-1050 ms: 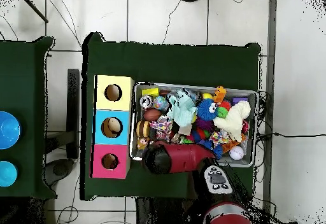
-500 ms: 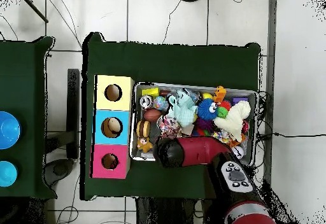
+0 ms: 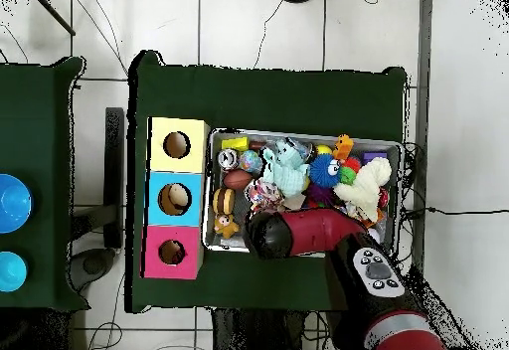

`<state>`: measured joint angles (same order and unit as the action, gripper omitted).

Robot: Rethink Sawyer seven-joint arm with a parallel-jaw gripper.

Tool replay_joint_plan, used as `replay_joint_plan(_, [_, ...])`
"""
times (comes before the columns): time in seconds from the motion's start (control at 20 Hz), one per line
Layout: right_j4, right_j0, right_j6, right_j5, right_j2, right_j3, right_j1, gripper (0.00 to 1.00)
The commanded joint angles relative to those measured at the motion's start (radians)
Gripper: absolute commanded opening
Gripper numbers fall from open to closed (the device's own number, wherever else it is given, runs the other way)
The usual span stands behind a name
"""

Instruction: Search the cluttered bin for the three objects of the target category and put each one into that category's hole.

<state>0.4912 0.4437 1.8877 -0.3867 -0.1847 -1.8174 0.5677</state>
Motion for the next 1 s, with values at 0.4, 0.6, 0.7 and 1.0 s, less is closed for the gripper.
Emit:
replay_joint_plan(0.4, [0.135,0.162,-0.316,-0.221,-0.179,0.165,0.024,0.0])
replay_joint_plan(0.6, [0.159,0.21,-0.341,-0.241,-0.21,0.173,0.013,0.0])
replay_joint_plan(0.7, [0.177,0.227,-0.348,-0.244,-0.221,0.18,0.006,0.0])
replay_joint_plan(1.0, [0.215,0.274,-0.363,-0.26,-0.25,0.182,0.003,0.0])
